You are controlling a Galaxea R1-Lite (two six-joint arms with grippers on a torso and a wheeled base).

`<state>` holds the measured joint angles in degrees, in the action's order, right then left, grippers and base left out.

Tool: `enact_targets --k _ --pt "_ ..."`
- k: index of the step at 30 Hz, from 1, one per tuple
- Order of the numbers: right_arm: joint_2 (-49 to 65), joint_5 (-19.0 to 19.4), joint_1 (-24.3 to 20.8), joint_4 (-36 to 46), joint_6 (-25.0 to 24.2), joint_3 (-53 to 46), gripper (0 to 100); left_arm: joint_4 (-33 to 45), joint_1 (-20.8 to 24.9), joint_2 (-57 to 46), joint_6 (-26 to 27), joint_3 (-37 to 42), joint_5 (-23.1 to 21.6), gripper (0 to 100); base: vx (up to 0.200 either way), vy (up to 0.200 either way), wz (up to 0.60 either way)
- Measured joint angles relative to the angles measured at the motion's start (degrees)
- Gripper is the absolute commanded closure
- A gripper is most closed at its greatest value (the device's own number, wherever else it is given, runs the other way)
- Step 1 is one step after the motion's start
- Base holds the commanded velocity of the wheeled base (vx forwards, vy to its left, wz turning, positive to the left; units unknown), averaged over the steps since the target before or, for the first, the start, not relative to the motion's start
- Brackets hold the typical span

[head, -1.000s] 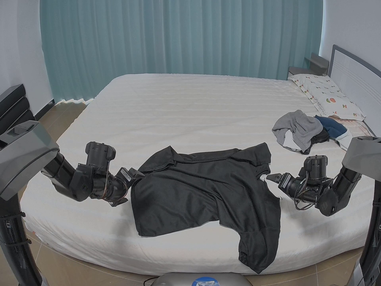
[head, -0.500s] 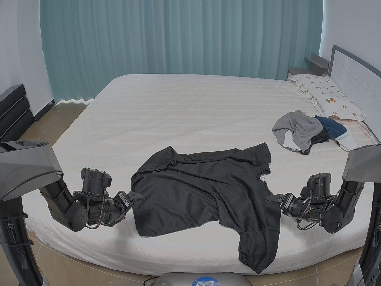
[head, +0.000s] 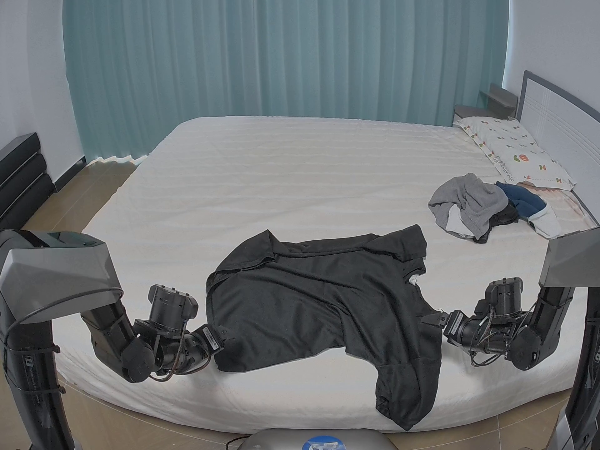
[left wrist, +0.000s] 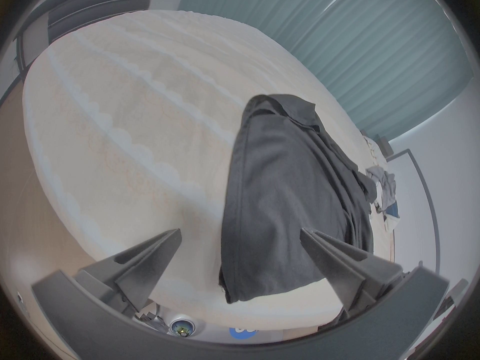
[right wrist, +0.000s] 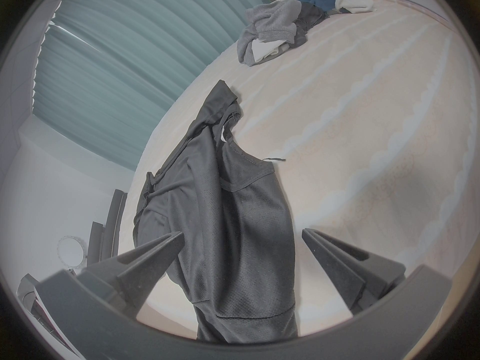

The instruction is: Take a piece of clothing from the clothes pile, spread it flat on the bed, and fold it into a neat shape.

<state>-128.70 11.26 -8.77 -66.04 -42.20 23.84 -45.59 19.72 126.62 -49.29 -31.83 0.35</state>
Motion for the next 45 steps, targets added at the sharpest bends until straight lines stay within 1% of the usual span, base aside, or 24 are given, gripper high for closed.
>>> enact_targets --k 4,7,9,18,23,28,29,34,39,43,45 --pt "-0.29 0.04 -0.24 -0.04 -0.11 -0.12 0 0.00 2.10 0.66 0.18 -0.55 0.90 0 0.000 0.000 0.00" --pt "-0.41 0.06 -0.41 -0.04 -0.13 -0.17 0 0.02 3.01 1.13 0.90 -1.52 2.76 0 0.000 0.000 0.00" --pt "-0.46 0.06 -0.52 -0.04 -0.22 -0.20 0 0.09 3.25 1.22 1.33 -1.90 3.15 0 0.000 0.000 0.00" --pt "-0.55 0.00 -0.63 -0.11 -0.24 -0.21 0 0.18 4.41 1.63 1.33 -1.85 3.23 0 0.000 0.000 0.00" --pt "-0.55 -0.02 -0.63 -0.06 -0.22 -0.34 0 0.13 6.38 1.44 1.12 -0.13 3.10 0 0.000 0.000 0.00" --pt "-0.68 -0.05 -0.68 -0.04 -0.20 -0.48 0 0.13 7.97 1.66 1.34 -0.13 3.45 0 0.000 0.000 0.00" --pt "-0.71 -0.10 -0.71 -0.06 -0.18 -0.50 0 0.18 8.02 1.82 1.37 -0.33 3.45 100 0.000 0.000 0.00" --pt "-0.71 -0.11 -0.74 -0.12 0.57 -1.37 0 0.41 7.28 2.40 1.39 -1.16 3.47 100 0.000 0.000 0.00" --pt "-0.72 -0.11 -0.79 -0.15 3.32 -2.51 0 0.68 6.01 2.29 1.39 -0.09 3.56 100 0.000 0.000 0.00" --pt "-0.72 -0.13 -0.79 -0.12 4.13 -3.18 0 0.76 3.58 0.77 1.66 2.26 3.66 100 0.000 0.000 0.00" --pt "-0.77 -0.16 -0.79 -0.15 4.22 -3.27 0 0.93 1.88 -0.27 3.00 3.04 3.67 100 0.000 0.000 0.00"
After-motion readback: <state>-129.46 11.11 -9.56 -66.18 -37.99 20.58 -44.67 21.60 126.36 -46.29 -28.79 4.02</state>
